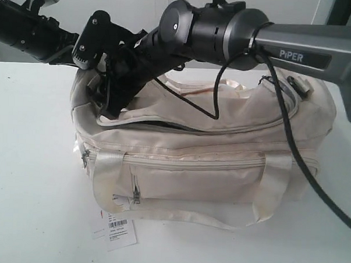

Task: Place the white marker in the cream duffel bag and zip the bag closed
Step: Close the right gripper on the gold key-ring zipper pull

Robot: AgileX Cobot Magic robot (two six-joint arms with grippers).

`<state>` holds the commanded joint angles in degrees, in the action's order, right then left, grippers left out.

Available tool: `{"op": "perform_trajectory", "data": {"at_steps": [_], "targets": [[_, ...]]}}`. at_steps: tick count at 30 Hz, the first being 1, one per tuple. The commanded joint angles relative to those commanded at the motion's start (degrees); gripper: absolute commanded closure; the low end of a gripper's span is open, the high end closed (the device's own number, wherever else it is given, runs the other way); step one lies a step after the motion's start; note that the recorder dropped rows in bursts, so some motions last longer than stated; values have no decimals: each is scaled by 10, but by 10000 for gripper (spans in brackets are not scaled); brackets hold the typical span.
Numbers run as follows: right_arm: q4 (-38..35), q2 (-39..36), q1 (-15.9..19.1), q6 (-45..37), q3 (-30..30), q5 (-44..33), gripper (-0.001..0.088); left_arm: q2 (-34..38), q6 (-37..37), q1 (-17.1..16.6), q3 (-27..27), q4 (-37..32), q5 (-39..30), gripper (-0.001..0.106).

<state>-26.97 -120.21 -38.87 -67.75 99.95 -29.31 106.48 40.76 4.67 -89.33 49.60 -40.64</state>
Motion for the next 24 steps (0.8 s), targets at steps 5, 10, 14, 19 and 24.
{"op": "perform_trajectory", "data": {"at_steps": [5,10,14,19,24], "targets": [[0,-10,0,-25,0,12,321,0,0,0,0,0,0,1053],[0,-13,0,-30,0,28,467,0,1,0,0,1,-1,1053],[0,-13,0,-32,0,27,748,0,1,0,0,1,-2,1053],[0,-4,0,-30,0,-9,868,0,12,0,0,1,-5,1053],[0,15,0,-26,0,-28,868,0,12,0,0,1,-5,1053]]}}
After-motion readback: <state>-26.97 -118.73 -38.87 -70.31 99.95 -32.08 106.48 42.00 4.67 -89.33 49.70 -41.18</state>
